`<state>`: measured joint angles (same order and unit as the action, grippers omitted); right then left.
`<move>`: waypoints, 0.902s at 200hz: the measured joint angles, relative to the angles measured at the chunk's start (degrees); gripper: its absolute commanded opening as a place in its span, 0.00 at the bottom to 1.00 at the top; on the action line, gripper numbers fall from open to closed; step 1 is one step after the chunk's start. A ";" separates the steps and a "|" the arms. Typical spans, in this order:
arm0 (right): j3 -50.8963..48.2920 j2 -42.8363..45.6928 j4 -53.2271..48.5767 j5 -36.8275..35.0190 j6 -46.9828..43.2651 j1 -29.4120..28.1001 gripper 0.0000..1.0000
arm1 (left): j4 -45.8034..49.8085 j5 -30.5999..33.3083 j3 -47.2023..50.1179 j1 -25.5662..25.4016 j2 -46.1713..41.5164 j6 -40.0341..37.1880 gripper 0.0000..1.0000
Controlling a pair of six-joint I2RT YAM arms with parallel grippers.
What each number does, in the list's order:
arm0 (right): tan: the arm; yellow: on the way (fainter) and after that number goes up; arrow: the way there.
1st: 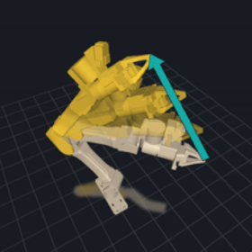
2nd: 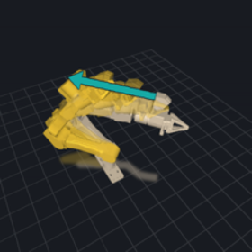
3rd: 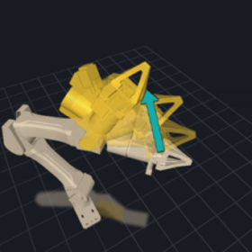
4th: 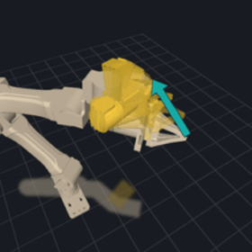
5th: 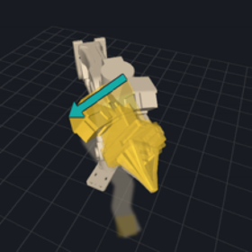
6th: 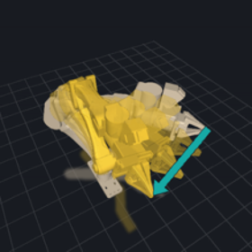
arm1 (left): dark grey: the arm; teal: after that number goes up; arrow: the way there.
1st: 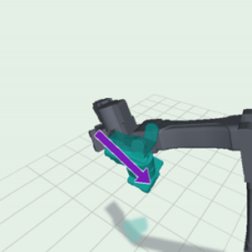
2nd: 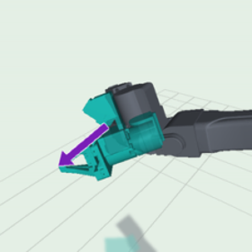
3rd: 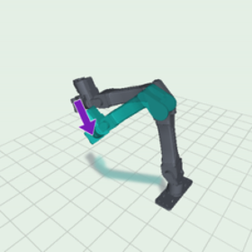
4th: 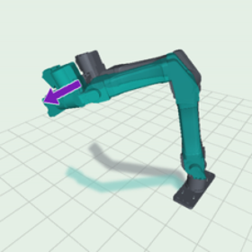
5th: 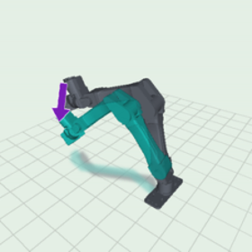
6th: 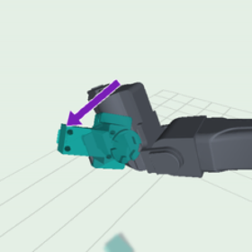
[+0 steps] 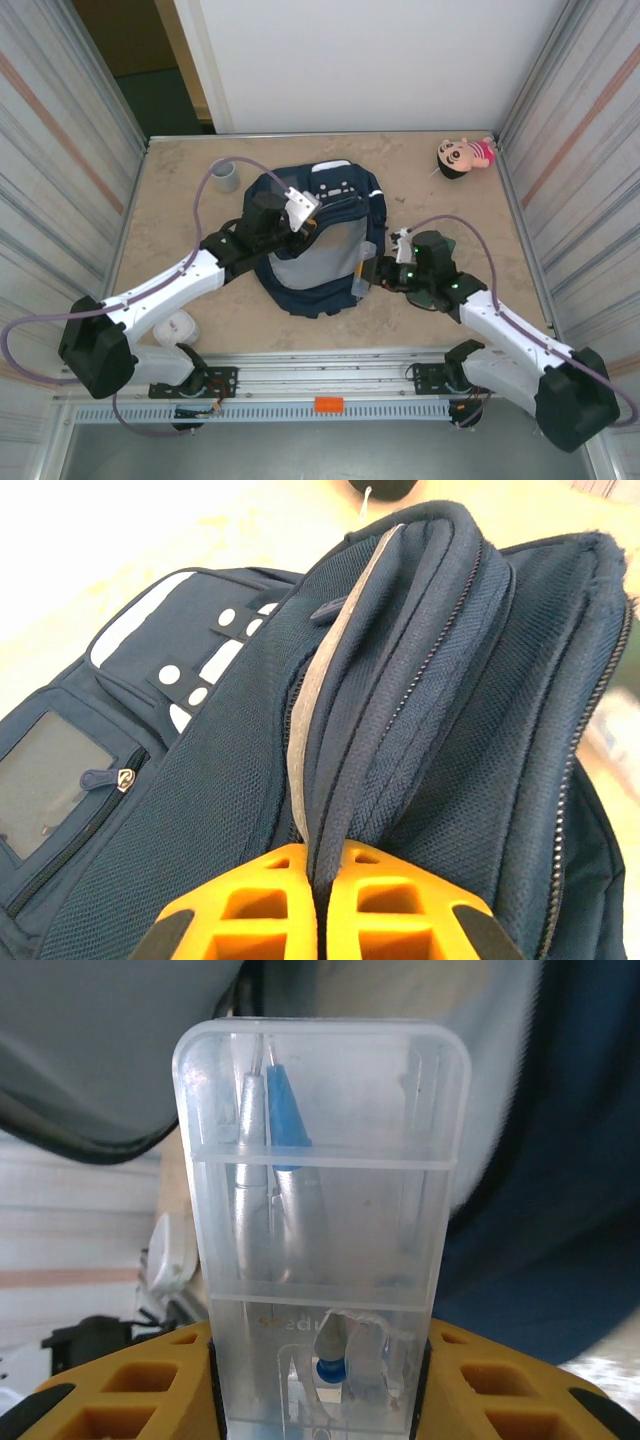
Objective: Pack the student bag
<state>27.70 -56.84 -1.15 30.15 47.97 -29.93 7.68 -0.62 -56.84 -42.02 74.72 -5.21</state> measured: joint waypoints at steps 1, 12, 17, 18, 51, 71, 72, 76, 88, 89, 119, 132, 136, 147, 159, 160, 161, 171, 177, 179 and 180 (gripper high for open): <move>0.00 -0.22 0.20 0.02 0.22 -0.17 0.31 | 0.07 -0.02 -0.13 0.00 0.02 0.20 0.00; 0.26 -3.56 3.74 -0.26 3.21 -2.54 0.31 | 0.68 -0.48 -1.09 0.02 0.35 1.40 0.00; 0.39 -5.25 5.51 -0.33 4.61 -3.34 0.31 | 0.92 -0.81 -1.53 0.02 0.48 1.92 0.00; 0.42 -5.49 5.73 -0.33 4.70 -3.43 0.31 | 1.03 -0.87 -1.66 0.02 0.52 2.10 0.00; 5.09 -18.21 14.32 -1.27 11.17 -6.56 0.33 | 2.40 -2.54 -3.30 -0.04 0.72 4.44 0.00; 8.79 -24.00 17.40 -2.29 12.57 -6.97 0.50 | 3.19 -2.78 -3.69 -0.63 0.70 4.83 0.00; 9.01 -24.26 17.49 -2.45 12.66 -6.97 0.51 | 3.21 -2.78 -3.69 -0.66 0.70 4.87 0.00; 9.60 -24.85 17.51 -2.78 12.70 -6.97 0.56 | 3.23 -2.80 -3.69 -0.83 0.70 4.94 0.00; 11.21 -26.05 17.35 -4.15 12.63 -6.95 0.64 | 3.39 -2.78 -3.69 -1.09 0.68 5.09 0.00; 11.37 -26.08 17.27 -4.35 12.35 -6.95 0.64 | 3.43 -2.78 -3.69 -1.09 0.66 5.09 0.00; 13.03 -23.85 11.37 -9.92 9.29 -6.99 0.67 | 4.15 -2.03 -3.69 -1.14 -0.39 5.03 0.00; 13.00 -21.09 6.64 -13.25 7.69 -7.34 0.63 | 4.33 -1.62 -3.67 -1.14 -0.83 5.03 0.00; 12.96 -20.28 5.62 -14.14 7.21 -7.45 0.61 | 4.31 -1.40 -3.63 -1.14 -0.92 5.03 0.00; 12.20 -17.62 3.76 -16.41 6.73 -8.17 0.56 | 4.26 -1.22 -3.52 -1.14 -1.01 5.03 0.00; 10.32 -14.99 3.52 -18.29 6.84 -9.88 0.52 | 4.26 -1.22 -3.41 -1.14 -1.01 5.01 0.00; 10.19 -14.88 3.52 -18.32 6.84 -10.01 0.52 | 4.26 -1.22 -3.41 -1.14 -1.01 5.03 0.00; 10.05 -14.78 3.56 -18.36 6.80 -10.19 0.52 | 4.26 -1.22 -3.41 -1.14 -1.01 5.03 0.00; 8.39 -13.90 3.74 -19.69 6.97 -12.31 0.51 | 4.22 -1.22 -3.39 -1.14 -1.01 5.01 0.00; 7.69 -14.03 3.93 -20.31 7.04 -13.66 0.50 | 4.11 -1.22 -3.39 -1.14 -1.01 5.03 0.00; 7.48 -14.14 4.02 -20.57 7.06 -14.10 0.50 | 4.11 -1.22 -3.39 -1.14 -1.01 5.03 0.00; 7.37 -14.25 4.09 -20.76 7.04 -14.36 0.50 | 4.09 -1.22 -3.39 -1.14 -1.01 5.03 0.00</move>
<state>35.07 -71.09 2.94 9.39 55.00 -44.29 11.77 -1.85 -60.23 -43.16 73.71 -0.19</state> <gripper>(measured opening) 0.510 0.062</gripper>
